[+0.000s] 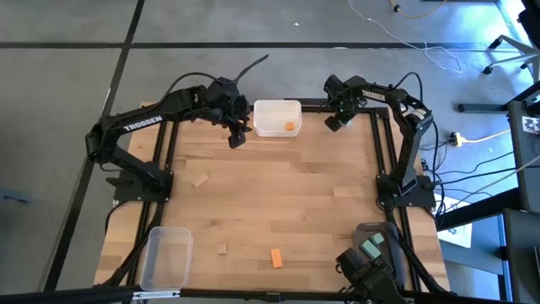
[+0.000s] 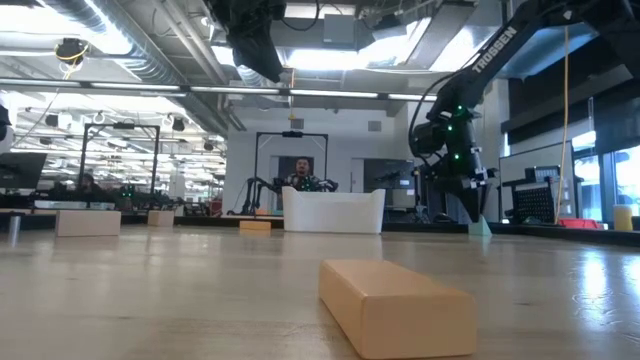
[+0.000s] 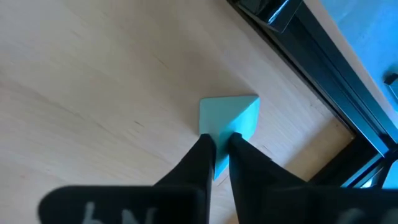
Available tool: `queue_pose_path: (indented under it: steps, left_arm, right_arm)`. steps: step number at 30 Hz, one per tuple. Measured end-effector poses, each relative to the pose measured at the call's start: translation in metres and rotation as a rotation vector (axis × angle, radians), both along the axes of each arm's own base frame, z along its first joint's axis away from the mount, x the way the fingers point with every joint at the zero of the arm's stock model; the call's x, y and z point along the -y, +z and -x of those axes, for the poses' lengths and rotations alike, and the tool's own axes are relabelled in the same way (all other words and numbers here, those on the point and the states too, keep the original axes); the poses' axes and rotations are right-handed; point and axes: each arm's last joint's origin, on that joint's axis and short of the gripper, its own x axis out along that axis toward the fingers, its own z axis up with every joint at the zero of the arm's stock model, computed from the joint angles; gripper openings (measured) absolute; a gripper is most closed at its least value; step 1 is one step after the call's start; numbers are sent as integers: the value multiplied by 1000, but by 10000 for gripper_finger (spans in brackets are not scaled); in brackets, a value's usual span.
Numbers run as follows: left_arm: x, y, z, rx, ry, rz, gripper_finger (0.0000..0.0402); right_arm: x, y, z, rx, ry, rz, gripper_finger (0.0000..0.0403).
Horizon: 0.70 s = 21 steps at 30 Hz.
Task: Sort & place blocks by color
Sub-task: Put the light blue block into the black bin
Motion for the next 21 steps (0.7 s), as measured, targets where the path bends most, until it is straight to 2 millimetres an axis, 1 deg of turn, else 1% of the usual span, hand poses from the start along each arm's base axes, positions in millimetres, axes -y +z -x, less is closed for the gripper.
queue_pose_path:
  steps: [6,11,15,18,21]
  left_arm:
    - [0,0,0,0,0,0,174]
    - [0,0,0,0,0,0,174]
    - [0,0,0,0,0,0,174]
    - [0,0,0,0,0,0,174]
    - [0,0,0,0,0,0,174]
  right_arm:
    - [-1,0,1,-9,1,-14,33]
    - [-8,0,-4,-27,22,-36,32]
    - [-14,2,-12,-35,52,-37,22]
    - [-16,9,-21,-22,77,-32,5]
    - [-19,16,-31,-9,104,-25,1]
